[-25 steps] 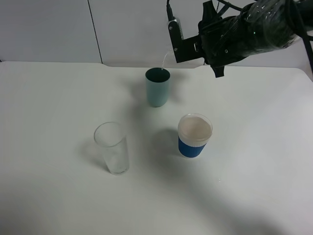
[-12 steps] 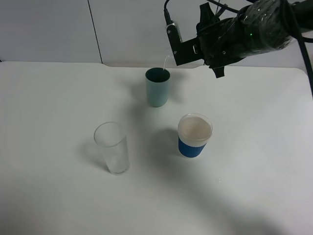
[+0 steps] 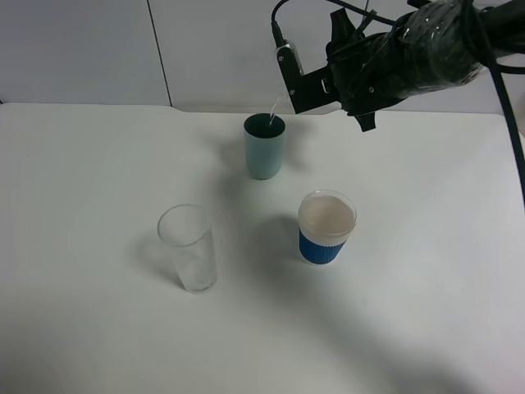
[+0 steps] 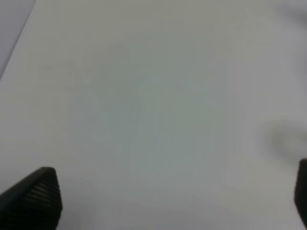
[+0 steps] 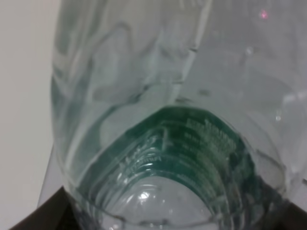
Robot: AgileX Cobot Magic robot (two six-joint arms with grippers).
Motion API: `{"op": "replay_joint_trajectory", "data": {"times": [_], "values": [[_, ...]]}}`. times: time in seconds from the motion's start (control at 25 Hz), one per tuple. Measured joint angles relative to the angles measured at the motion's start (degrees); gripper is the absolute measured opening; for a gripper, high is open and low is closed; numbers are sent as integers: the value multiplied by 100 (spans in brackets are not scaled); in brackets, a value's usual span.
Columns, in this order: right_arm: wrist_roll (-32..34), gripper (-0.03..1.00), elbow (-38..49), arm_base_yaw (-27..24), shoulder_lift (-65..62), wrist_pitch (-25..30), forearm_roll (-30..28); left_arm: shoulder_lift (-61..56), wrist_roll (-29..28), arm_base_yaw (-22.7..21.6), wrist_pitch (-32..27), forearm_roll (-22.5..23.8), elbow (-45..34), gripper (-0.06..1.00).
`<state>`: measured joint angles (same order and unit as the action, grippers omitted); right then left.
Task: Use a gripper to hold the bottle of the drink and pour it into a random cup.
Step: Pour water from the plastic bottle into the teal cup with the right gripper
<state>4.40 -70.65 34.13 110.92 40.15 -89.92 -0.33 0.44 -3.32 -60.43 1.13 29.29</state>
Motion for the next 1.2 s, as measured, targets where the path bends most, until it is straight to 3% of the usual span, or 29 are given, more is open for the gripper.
{"op": "replay_joint_trajectory", "data": {"times": [1.2], "values": [[-488,53,0,0,0,0,-120,0,0,0,0,0,0,98]]}}
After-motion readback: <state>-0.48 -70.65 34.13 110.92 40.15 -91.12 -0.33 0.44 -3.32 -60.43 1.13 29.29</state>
